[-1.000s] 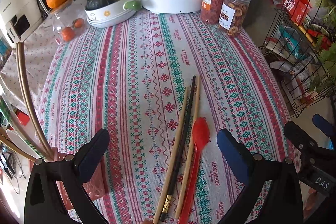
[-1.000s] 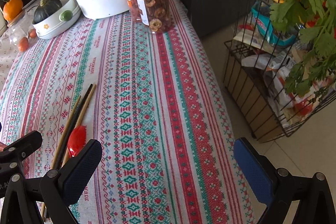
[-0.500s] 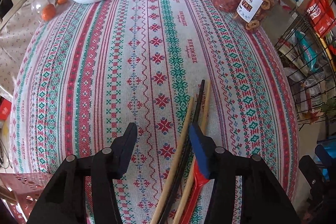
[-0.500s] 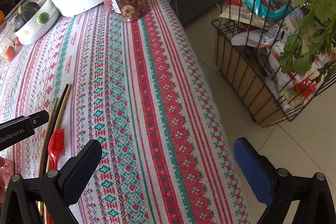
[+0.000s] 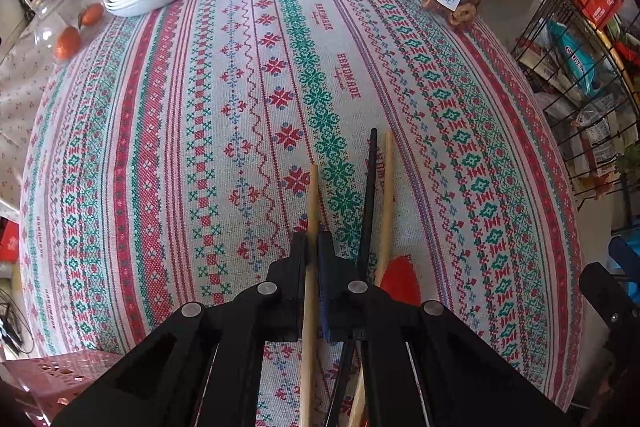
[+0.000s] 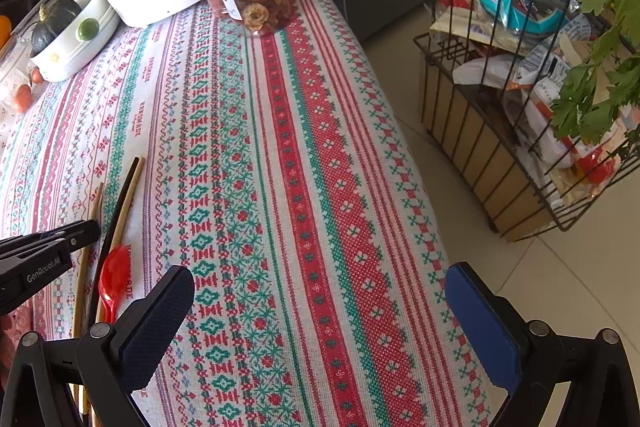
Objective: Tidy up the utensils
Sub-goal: 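Lower the left gripper onto a wooden chopstick beside the red spoon and close, then lift the wooden chopstick with left while right grasps the red plastic spoon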
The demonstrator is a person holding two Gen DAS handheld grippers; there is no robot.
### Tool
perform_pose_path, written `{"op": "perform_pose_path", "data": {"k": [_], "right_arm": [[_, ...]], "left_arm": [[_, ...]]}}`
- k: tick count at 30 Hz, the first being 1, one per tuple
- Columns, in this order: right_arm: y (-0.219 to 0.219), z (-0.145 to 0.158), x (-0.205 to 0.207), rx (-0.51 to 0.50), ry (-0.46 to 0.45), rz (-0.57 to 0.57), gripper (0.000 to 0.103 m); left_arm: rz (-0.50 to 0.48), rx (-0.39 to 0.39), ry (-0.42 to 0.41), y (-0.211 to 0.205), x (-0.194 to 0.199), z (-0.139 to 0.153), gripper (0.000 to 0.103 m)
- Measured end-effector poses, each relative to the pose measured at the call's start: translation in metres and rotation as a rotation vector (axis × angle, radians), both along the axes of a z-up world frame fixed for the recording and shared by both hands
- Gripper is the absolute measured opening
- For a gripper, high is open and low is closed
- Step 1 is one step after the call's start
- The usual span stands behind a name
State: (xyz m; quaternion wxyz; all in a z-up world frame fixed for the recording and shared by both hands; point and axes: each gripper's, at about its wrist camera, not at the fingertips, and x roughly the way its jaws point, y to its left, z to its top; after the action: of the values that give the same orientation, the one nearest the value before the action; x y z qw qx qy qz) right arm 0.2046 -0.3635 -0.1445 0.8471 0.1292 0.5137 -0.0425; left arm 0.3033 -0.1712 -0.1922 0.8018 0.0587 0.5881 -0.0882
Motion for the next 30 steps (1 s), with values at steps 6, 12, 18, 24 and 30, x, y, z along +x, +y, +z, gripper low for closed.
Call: {"op": "perform_pose_path", "data": {"k": [6,12,18,24,30], "right_arm": [[0.009,0.002,0.001,-0.006,-0.003,0.022,0.103],[0.03,0.002,0.002,0.007,-0.001,0.071,0.103],[0.061,-0.005,0.005,0.026,0.023,0.149,0.103],[0.086,-0.021,0.014,0.127,0.092,0.191,0.095],[0.109,-0.033,0.026,0.12,0.12,0.221,0.077]], "left_arm": [[-0.047,-0.035,-0.071,0.005,-0.031,0.027,0.006],[-0.098,-0.093,-0.16,0.021,-0.072,0.073,0.006],[-0.13,-0.153,-0.24,0.047,-0.116,0.115,0.006],[-0.142,-0.207,-0.32,0.084,-0.155,0.138,0.006],[-0.13,-0.249,-0.358,0.108,-0.172,0.152,0.005]]}}
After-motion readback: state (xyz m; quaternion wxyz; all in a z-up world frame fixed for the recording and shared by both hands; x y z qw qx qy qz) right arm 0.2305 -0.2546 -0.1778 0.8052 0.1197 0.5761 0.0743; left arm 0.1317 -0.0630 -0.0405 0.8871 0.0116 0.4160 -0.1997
